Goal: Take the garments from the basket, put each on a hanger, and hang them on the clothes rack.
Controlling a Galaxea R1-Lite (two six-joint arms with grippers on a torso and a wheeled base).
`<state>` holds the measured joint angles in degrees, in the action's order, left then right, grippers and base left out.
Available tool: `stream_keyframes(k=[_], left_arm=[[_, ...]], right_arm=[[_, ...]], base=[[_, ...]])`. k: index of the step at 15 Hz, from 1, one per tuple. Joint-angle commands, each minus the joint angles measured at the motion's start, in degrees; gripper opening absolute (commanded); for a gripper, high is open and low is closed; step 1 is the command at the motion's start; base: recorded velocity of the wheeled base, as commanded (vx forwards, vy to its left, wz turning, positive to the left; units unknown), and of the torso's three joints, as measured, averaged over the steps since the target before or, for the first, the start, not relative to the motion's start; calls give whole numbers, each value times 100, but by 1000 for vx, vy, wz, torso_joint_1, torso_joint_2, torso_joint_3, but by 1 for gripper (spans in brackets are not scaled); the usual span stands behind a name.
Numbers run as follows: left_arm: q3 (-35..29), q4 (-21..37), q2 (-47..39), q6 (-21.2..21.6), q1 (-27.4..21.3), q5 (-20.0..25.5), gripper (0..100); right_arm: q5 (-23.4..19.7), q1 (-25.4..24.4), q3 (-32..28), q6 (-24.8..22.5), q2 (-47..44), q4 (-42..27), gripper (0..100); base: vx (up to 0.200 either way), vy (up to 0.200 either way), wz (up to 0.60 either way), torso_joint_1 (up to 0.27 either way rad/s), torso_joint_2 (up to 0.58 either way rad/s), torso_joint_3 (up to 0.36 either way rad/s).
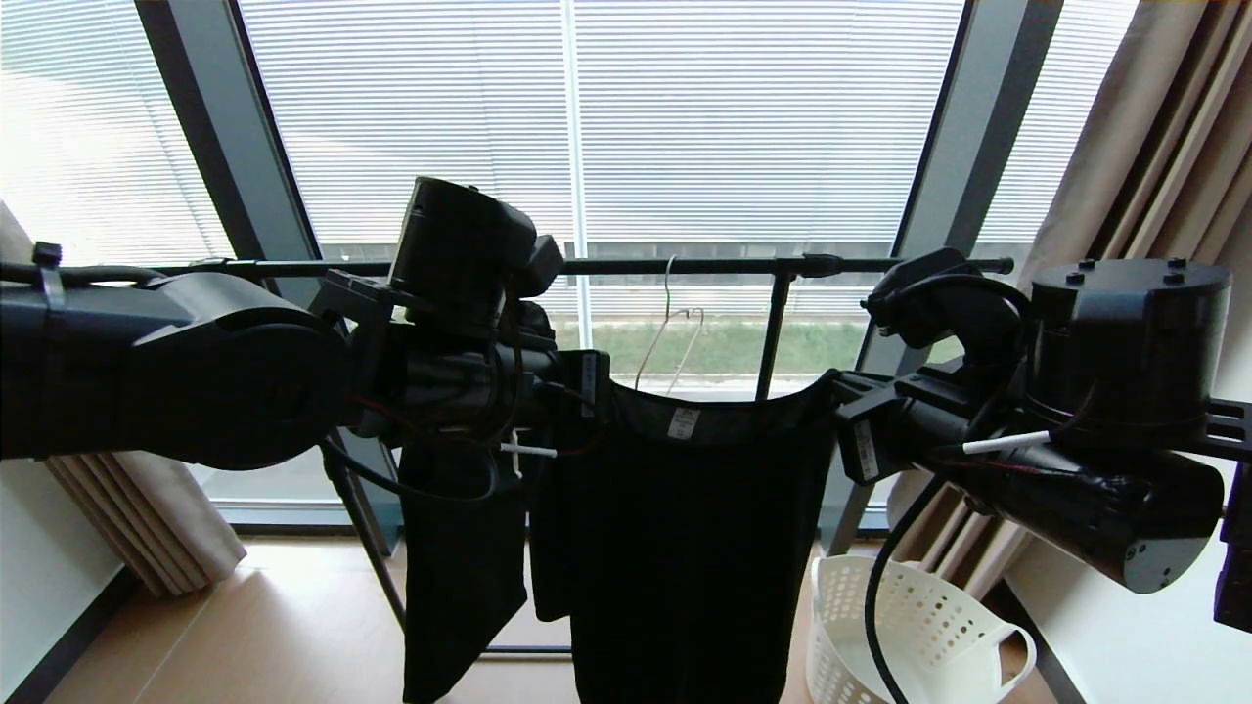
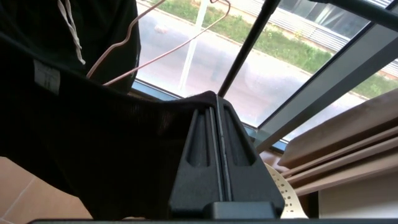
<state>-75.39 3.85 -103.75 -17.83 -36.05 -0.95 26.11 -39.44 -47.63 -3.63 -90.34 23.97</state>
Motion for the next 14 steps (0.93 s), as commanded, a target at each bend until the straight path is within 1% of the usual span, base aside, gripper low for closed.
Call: stream_keyframes(k=[1, 6, 7, 14], left_arm=[[15, -7, 4, -1, -43, -2, 0], [42, -7, 4, 8, -69, -37, 0], [68, -7, 4, 8, -69, -37, 100], [112, -16, 13, 17, -69, -37, 100]], right_arm=[[-1, -3, -1, -6, -1, 3, 0], [-10, 15, -1, -59, 8, 38, 0], [-10, 15, -1, -59, -1, 47, 0], [-10, 24, -10, -59, -1, 55, 0]], base=[[0, 0, 0, 0, 0, 0], [0, 0, 0, 0, 0, 0], [0, 0, 0, 0, 0, 0], [0, 0, 0, 0, 0, 0]])
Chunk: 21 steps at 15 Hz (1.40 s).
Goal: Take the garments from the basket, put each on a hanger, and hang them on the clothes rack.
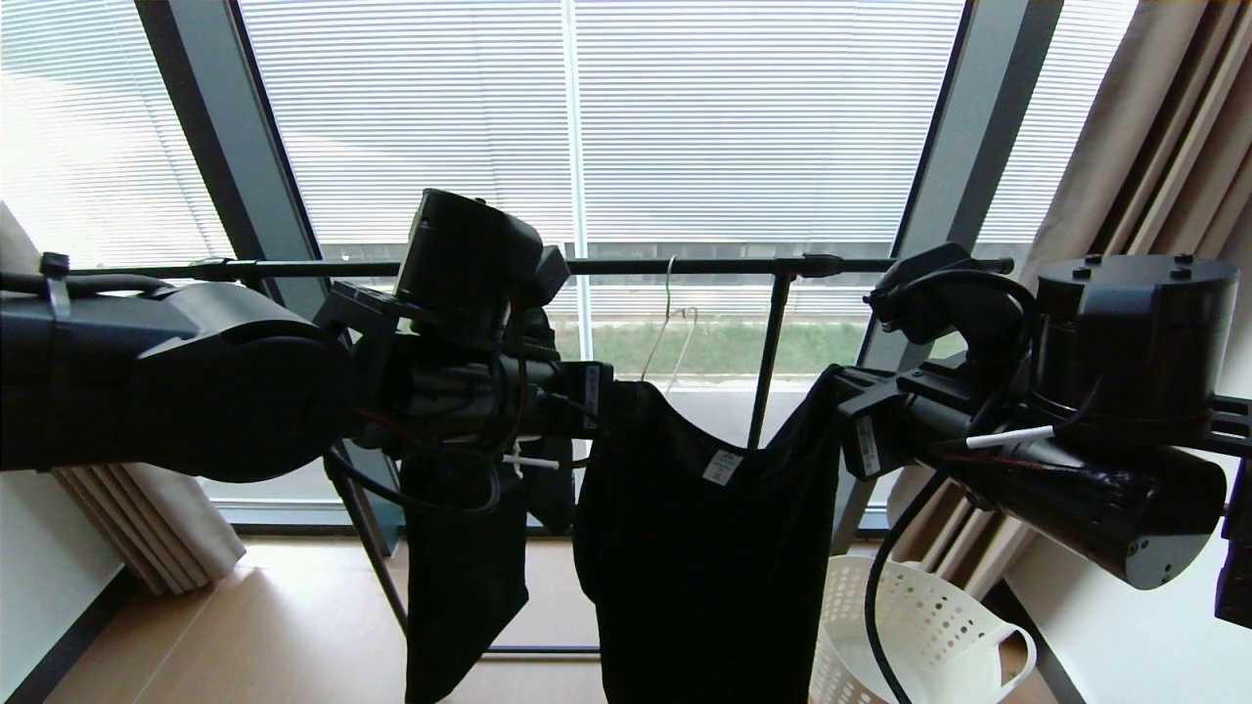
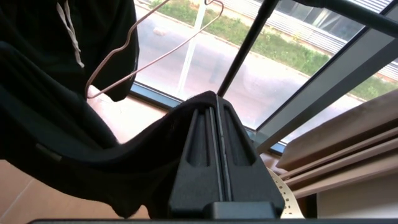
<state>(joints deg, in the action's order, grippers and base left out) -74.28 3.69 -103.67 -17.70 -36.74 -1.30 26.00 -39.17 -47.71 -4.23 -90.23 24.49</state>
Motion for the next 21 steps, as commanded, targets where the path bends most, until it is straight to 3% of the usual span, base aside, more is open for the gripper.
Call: stream_keyframes(k=[1, 4, 6, 12, 13, 14, 15, 18, 21], left_arm=[[10, 9, 5, 3, 0, -1, 100], [133, 88, 84, 267, 18, 7, 100], [168, 448, 119, 575, 18, 16, 100], [159, 1037, 136, 961, -17, 86, 100], [159, 1037, 136, 961, -17, 86, 100], [89, 1011, 286, 636, -61, 1080, 100], [36, 1028, 365, 469, -61, 1414, 100], [1, 1054, 400, 127, -17, 1783, 100], [10, 1037, 321, 118, -8, 1563, 100]], right_arm=[[1, -3, -1, 1, -12, 3, 0], [-16, 85, -19, 1, -20, 12, 0], [-16, 85, -19, 1, -29, 12, 0], [-16, 94, -19, 1, -64, 12, 0], [-16, 94, -19, 1, -64, 12, 0], [-7, 94, -10, 1, -170, 21, 0], [-7, 94, -19, 1, -161, 21, 0], [-7, 94, -19, -8, -144, 21, 0], [-7, 94, -19, -8, -126, 29, 0]], base=[[0, 0, 0, 0, 0, 0], [0, 0, 0, 0, 0, 0], [0, 0, 0, 0, 0, 0], [0, 0, 0, 0, 0, 0], [0, 0, 0, 0, 0, 0], [0, 0, 0, 0, 0, 0], [0, 0, 0, 0, 0, 0], [0, 0, 0, 0, 0, 0], [0, 0, 0, 0, 0, 0]])
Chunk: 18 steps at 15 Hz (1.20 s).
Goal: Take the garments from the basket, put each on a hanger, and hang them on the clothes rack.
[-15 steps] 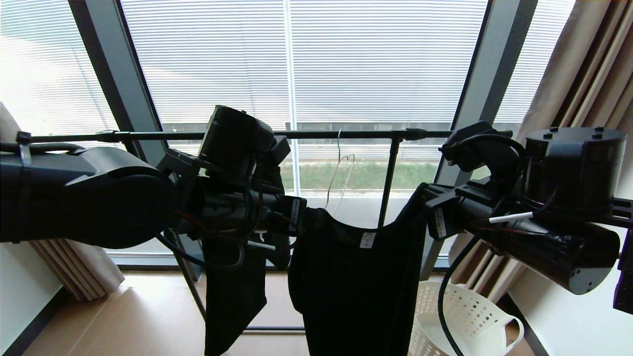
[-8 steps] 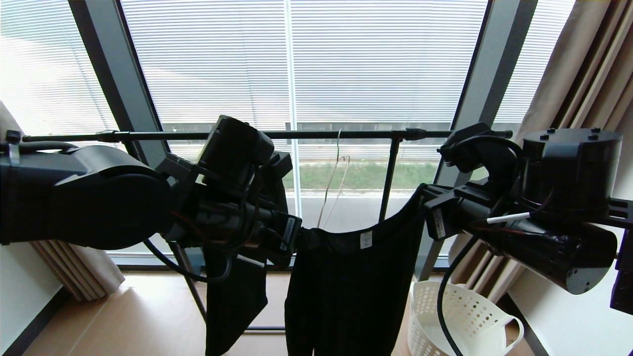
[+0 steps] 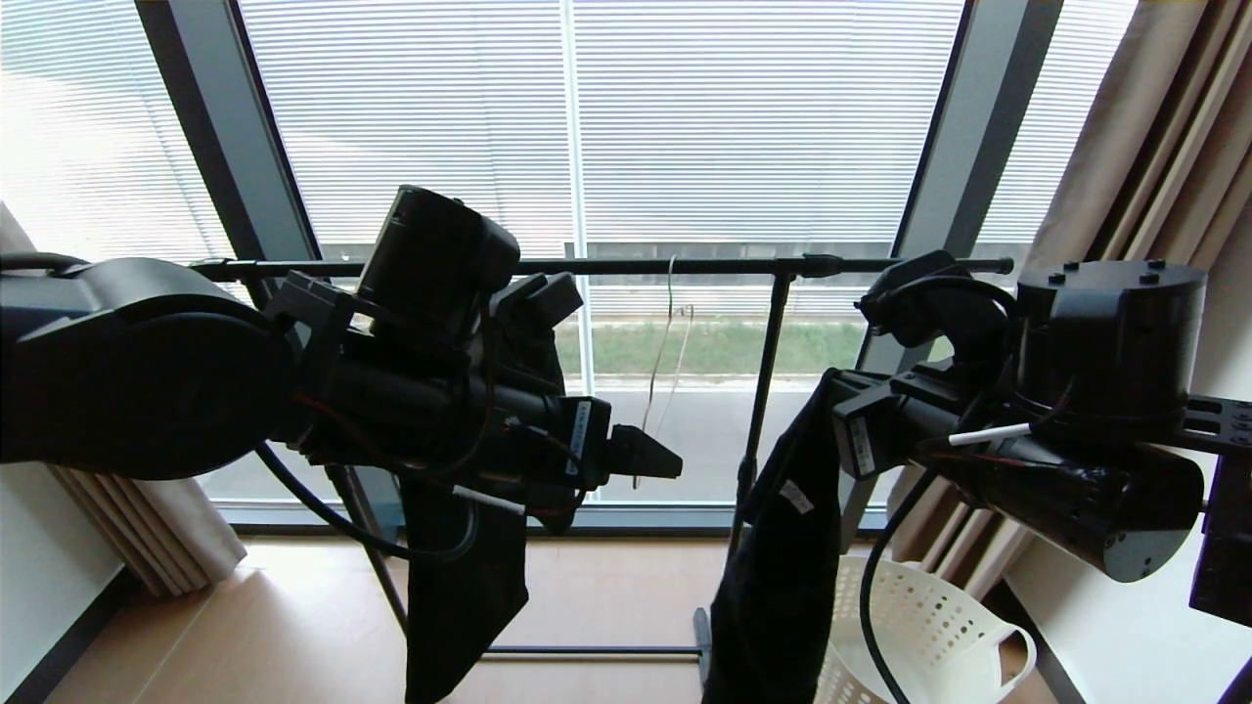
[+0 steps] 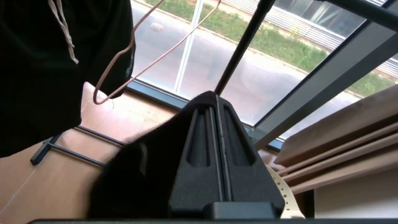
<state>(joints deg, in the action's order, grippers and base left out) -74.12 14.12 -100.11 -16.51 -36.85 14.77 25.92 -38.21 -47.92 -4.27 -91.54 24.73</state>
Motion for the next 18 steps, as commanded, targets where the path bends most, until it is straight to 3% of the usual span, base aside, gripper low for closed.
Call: stream_keyframes(k=[1, 4, 5, 7, 10, 14, 16, 18], left_arm=[[-6, -14, -88, -2, 3, -150, 100], [-68, -58, -290, 25, 3, -423, 100], [-279, -128, -650, 42, 3, -994, 100], [-454, -287, -949, 42, 3, -1354, 100], [-1008, -542, -1520, 42, 3, -1592, 100], [-2142, -550, -2426, 33, -15, -1978, 100], [-2713, -542, -2847, 33, -6, -2216, 100], [-3715, -498, -3559, 42, -15, -2532, 100]], right_arm=[[1, -3, 2, -4, 5, -4, 0], [1, 120, -51, -13, 22, 5, 0], [1, 138, -42, -66, 40, 5, 0], [1, 138, -24, -83, 101, 5, 0], [1, 164, 169, -92, 479, -13, 0], [27, 155, 1039, -118, 1411, -65, 0], [27, 164, 1206, -145, 1666, -74, 0], [27, 182, 1259, -145, 1736, -30, 0]], base=[[0, 0, 0, 0, 0, 0], [0, 0, 0, 0, 0, 0], [0, 0, 0, 0, 0, 0], [0, 0, 0, 0, 0, 0], [0, 0, 0, 0, 0, 0], [0, 0, 0, 0, 0, 0], [0, 0, 0, 0, 0, 0], [0, 0, 0, 0, 0, 0]])
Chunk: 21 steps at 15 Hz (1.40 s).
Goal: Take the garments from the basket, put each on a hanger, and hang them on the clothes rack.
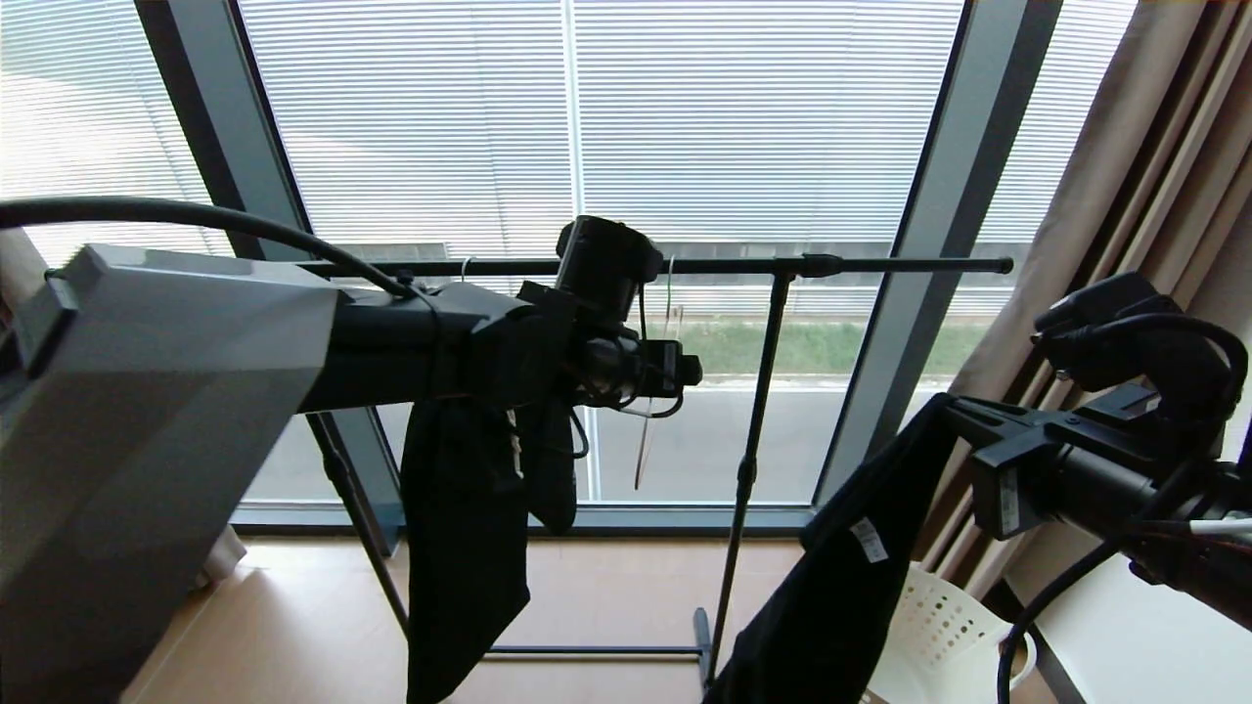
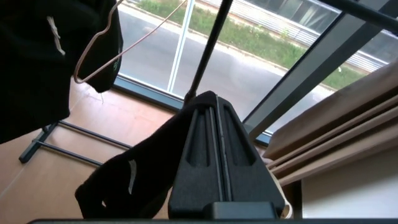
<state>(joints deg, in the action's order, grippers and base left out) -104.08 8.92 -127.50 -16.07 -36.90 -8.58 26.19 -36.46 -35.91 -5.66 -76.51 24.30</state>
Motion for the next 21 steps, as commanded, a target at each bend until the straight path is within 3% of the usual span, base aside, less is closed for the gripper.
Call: stream_keyframes(k=[1, 5, 21], left_arm=[[-1051, 31, -1119, -2, -10, -372, 100], [-1051, 110, -1822, -2, 16, -820, 100], [-1051, 57, -1831, -98, 51, -820, 100]], right_arm=[[-8, 16, 23, -23, 198, 31, 0], [-272, 131, -30, -234, 39, 40, 0], [-316, 157, -12, -348, -84, 40, 0]], base=[[0, 0, 0, 0, 0, 0], [0, 0, 0, 0, 0, 0], [0, 0, 0, 0, 0, 0]])
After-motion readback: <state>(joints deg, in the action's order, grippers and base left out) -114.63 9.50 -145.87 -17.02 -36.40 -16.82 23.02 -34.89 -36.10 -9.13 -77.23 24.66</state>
